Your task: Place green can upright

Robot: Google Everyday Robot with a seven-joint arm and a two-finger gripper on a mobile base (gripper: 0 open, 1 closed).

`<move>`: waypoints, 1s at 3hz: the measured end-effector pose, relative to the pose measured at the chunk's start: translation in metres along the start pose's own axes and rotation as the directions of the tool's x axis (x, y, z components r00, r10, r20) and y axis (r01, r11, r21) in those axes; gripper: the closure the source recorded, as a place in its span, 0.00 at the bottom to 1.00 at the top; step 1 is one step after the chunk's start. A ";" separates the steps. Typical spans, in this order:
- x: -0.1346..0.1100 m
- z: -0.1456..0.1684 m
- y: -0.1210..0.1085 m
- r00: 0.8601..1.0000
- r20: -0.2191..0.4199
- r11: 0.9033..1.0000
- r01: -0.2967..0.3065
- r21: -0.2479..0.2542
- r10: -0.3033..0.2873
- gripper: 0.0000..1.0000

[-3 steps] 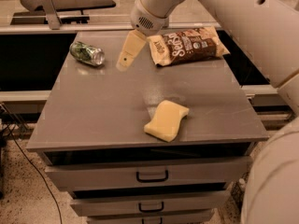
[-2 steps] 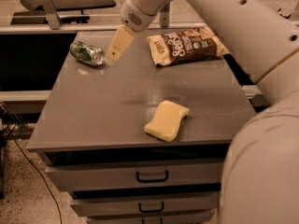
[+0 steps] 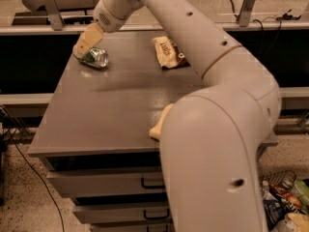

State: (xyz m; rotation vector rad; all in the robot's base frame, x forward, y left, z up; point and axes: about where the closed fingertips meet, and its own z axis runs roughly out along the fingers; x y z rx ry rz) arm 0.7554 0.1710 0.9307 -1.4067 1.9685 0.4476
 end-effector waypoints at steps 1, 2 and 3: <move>-0.004 0.037 -0.001 0.997 -0.056 0.999 -0.043 0.017 0.044 0.00; 0.001 0.066 -0.009 0.989 -0.125 0.996 -0.071 0.049 0.077 0.00; 0.004 0.087 -0.017 0.979 -0.188 0.995 -0.069 0.073 0.082 0.00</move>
Offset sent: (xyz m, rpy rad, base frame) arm 0.0577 0.0451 -0.0615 -0.1812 0.0812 -0.1670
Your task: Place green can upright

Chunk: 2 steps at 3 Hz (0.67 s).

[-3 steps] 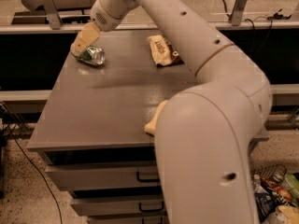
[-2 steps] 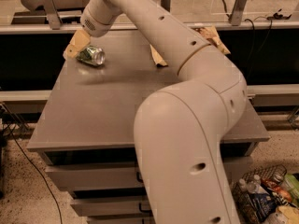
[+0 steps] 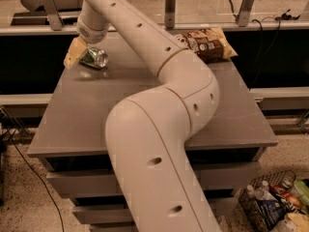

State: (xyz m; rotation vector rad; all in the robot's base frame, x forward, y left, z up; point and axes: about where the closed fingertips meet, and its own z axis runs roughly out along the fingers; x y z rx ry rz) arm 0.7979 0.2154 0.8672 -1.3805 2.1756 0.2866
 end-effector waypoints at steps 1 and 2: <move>0.005 0.020 -0.005 0.997 -0.072 1.000 0.013 0.017 -0.012 0.00; 0.011 0.032 -0.008 0.990 -0.136 0.999 0.035 0.033 -0.030 0.00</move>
Offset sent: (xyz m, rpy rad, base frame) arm 0.0459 0.0026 -0.0250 -0.2320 0.0215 -0.0098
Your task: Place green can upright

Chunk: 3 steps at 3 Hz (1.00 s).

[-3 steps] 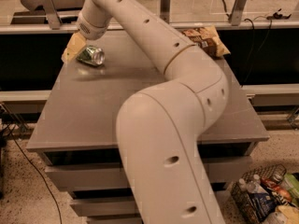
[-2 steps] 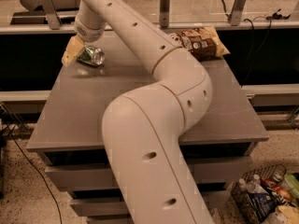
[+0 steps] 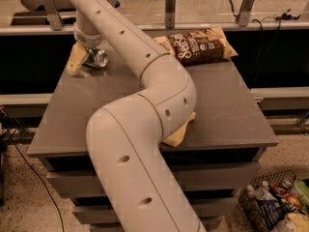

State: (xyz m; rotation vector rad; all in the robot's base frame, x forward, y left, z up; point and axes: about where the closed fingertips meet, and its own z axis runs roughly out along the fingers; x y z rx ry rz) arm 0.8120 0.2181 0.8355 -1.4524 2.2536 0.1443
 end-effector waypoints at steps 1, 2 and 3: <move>0.005 0.008 -0.001 0.998 -0.055 1.000 0.025 0.017 -0.024 0.17; 0.007 0.008 -0.003 0.997 -0.071 0.999 0.031 0.025 -0.029 0.41; 0.004 0.002 -0.004 0.997 -0.071 0.999 0.031 0.025 -0.029 0.65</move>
Offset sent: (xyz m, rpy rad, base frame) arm 0.0165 -0.0193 0.0098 -0.1247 -0.0147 -0.0158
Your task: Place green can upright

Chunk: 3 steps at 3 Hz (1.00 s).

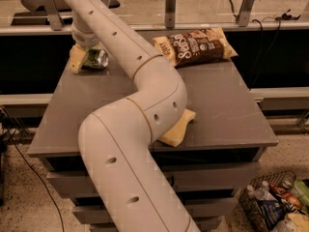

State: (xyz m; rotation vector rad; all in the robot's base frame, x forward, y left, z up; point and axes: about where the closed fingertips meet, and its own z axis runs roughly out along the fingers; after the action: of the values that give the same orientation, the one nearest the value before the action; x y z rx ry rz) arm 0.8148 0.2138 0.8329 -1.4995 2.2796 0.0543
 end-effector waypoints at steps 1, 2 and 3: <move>-0.001 -0.005 0.000 1.000 0.000 1.000 0.000 0.000 0.000 0.88; -0.002 -0.008 0.000 1.000 0.000 1.000 0.000 0.000 0.000 1.00; 0.009 -0.051 -0.029 0.996 0.080 0.998 -0.050 0.046 0.046 1.00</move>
Offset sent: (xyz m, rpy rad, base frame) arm -0.0082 -0.0644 0.1201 0.1296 -0.2038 -0.0534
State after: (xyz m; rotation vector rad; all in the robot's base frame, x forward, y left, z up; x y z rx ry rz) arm 0.8214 0.1805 0.8819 -1.3938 2.2387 0.0715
